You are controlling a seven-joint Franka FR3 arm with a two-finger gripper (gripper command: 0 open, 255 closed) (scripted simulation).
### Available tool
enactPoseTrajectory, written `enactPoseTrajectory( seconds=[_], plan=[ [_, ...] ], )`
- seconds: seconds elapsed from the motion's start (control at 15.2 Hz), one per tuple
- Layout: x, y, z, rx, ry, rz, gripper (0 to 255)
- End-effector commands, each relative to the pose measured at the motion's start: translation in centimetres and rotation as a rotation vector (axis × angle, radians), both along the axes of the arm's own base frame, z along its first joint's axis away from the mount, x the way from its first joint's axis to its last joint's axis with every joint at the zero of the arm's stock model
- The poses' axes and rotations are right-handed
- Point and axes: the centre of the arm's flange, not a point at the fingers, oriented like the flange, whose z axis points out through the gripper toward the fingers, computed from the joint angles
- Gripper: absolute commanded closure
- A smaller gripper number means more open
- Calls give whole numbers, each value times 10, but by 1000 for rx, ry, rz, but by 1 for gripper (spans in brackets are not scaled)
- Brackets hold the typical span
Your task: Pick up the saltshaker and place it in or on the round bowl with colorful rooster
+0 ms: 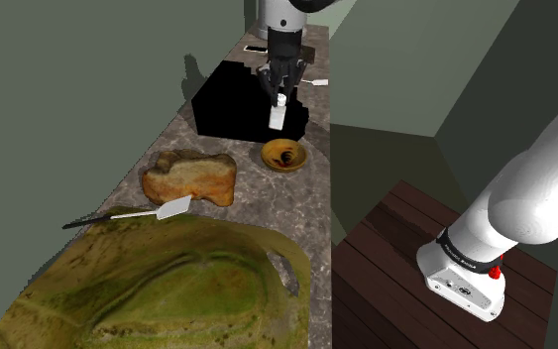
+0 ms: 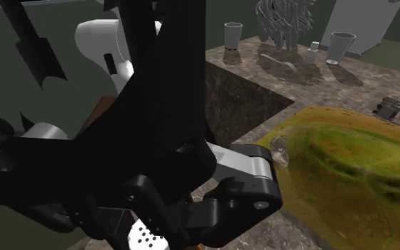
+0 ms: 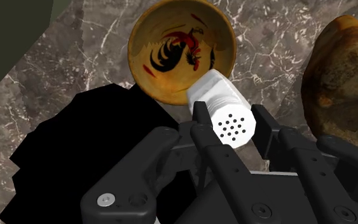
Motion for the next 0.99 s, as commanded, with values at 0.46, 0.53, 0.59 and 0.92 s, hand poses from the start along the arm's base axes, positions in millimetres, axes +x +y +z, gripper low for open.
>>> enactPoseTrajectory(
  seconds=[0.46,0.53,0.59,0.92],
  plan=[
    [1,-1,-47,0,0,0,255],
    [1,-1,-52,0,0,0,255],
    [1,-1,-57,0,0,0,255],
    [1,-1,-84,0,0,0,255]
  ],
)
